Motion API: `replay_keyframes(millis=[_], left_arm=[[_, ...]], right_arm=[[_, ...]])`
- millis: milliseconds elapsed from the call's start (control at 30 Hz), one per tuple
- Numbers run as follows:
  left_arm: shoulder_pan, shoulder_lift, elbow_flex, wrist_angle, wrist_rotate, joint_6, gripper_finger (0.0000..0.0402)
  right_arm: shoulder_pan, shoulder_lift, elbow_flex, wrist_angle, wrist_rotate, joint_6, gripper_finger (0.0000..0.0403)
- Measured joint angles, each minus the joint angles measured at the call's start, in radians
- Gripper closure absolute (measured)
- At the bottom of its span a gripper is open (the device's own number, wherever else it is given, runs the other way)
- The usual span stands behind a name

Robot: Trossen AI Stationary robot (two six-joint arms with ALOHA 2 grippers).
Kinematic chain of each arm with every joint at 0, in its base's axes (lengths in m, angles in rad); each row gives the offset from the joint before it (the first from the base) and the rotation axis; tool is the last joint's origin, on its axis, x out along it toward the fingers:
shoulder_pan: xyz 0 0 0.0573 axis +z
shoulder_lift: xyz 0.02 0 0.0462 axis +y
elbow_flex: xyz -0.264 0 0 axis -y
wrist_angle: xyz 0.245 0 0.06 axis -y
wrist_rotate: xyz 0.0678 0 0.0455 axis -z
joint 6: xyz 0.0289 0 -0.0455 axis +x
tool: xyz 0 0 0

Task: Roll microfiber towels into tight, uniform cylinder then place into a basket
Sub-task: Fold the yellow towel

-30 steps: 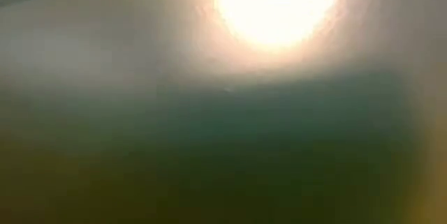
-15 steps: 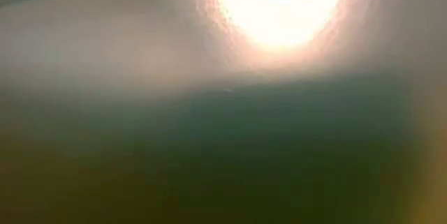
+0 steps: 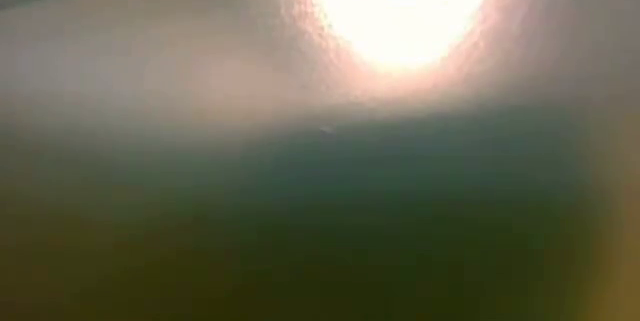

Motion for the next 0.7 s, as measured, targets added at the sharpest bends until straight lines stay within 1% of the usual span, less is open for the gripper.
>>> replay_keyframes(millis=[67, 133, 300, 433, 533, 600, 700], left_arm=[[0.001, 0.000, 0.000, 0.002, 0.000, 0.047, 0.0271], [0.001, 0.000, 0.000, 0.011, -0.001, 0.104, 0.0271], [0.001, 0.000, 0.000, 0.044, -0.001, 0.240, 0.0271], [0.001, 0.000, 0.000, 0.084, -0.002, 0.325, 0.0271], [0.001, 0.001, 0.000, 0.100, -0.006, 0.377, 0.0271], [0.001, 0.001, 0.000, 0.115, -0.029, 0.400, 0.0271], [0.001, 0.001, 0.000, 0.145, -0.091, 0.426, 0.0271]], right_arm=[[0.000, 0.000, 0.036, -0.024, 0.043, -0.007, 0.0385], [0.000, 0.000, 0.085, -0.054, 0.102, -0.036, 0.0395], [0.000, 0.000, 0.228, -0.063, 0.282, -0.176, 0.0398], [0.001, 0.000, 0.354, -0.062, 0.404, -0.378, 0.0401], [0.001, 0.000, 0.451, -0.061, 0.467, -0.560, 0.0402], [0.001, 0.000, 0.508, -0.063, 0.485, -0.688, 0.0402], [0.001, 0.000, 0.578, -0.071, 0.479, -0.880, 0.0402]])
